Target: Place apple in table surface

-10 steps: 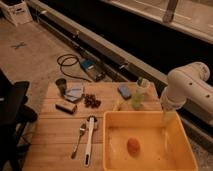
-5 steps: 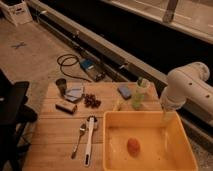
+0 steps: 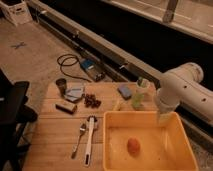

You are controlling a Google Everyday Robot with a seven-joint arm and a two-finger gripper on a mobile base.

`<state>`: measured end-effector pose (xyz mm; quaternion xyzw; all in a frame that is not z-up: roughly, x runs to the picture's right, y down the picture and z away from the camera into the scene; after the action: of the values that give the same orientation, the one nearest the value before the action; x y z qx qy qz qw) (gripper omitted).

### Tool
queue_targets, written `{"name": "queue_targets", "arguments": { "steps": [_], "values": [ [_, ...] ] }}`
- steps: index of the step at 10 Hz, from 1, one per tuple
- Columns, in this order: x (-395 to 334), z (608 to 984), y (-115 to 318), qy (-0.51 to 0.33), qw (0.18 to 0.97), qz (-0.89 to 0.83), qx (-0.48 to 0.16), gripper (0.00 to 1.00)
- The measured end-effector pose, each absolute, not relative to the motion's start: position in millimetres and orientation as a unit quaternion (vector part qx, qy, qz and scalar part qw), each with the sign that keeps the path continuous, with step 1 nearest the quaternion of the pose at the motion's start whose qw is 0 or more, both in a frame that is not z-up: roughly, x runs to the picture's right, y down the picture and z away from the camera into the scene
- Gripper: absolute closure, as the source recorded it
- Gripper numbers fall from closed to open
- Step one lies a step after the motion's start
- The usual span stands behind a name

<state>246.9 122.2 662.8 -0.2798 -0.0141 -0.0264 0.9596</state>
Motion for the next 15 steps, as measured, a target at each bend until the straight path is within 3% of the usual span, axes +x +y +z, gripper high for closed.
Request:
{"name": "queue_targets", "arguments": {
  "steps": [7,15],
  "values": [
    [197,681,206,-0.093,0.923,-0.046,-0.37,0.35],
    [187,693,209,-0.08,0.914,-0.07,-0.392,0.35]
  ]
}}
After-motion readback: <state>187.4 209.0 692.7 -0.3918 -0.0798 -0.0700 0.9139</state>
